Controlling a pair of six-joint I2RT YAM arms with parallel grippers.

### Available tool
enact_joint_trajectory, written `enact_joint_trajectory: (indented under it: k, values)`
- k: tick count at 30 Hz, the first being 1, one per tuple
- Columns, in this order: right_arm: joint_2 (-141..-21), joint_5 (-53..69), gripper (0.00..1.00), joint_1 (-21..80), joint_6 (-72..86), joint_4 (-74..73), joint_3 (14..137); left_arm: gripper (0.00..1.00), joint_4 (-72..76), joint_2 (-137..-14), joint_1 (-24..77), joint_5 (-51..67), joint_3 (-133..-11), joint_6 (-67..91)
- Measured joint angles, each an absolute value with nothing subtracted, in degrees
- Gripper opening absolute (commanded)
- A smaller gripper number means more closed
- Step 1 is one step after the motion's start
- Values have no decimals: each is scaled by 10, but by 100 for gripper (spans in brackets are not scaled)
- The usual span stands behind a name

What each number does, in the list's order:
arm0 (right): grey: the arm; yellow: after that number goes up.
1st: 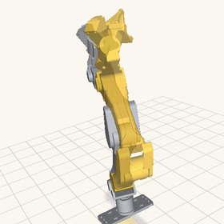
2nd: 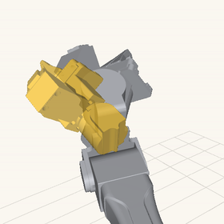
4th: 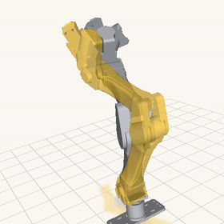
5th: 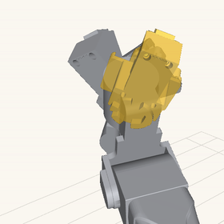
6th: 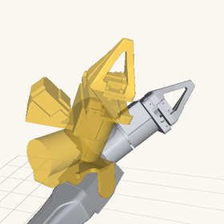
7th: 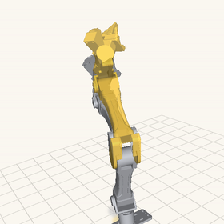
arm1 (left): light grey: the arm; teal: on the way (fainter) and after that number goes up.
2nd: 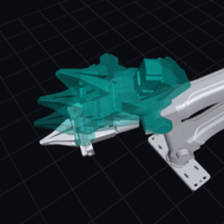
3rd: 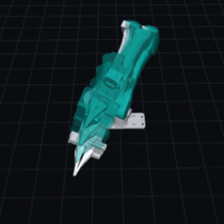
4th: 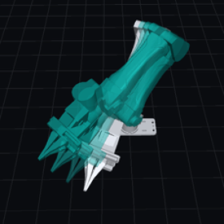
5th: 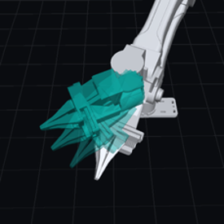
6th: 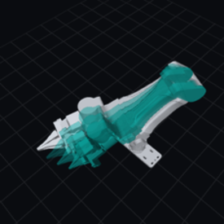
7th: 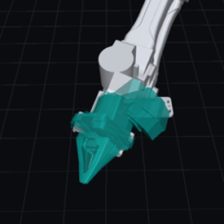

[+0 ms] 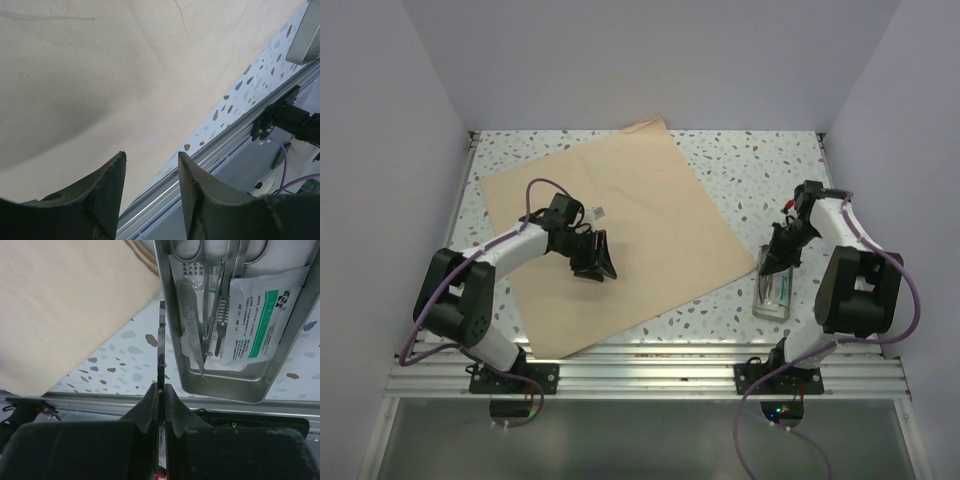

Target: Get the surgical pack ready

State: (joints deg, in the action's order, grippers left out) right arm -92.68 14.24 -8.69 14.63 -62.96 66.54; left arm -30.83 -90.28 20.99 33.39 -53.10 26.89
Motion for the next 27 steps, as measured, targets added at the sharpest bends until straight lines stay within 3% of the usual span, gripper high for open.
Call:
enact_joint_trajectory:
  k: [12, 15, 19, 20, 23, 27]
  values:
    - [-985, 127, 0, -103, 122, -619, 647, 46, -299, -901, 200, 356, -525, 263]
    - [-997, 127, 11, -106, 119, -616, 647, 46, -294, -901, 199, 360, -525, 263]
    - [-1001, 119, 37, -107, 116, -617, 647, 46, -293, -901, 199, 362, -525, 263]
    - [-1001, 113, 47, -107, 116, -619, 648, 46, -293, -901, 199, 362, -525, 263]
    - [-997, 89, 52, -107, 120, -628, 655, 46, -293, -901, 199, 362, -525, 263]
    - [-969, 34, 47, -107, 137, -647, 681, 46, -292, -901, 199, 362, -525, 259]
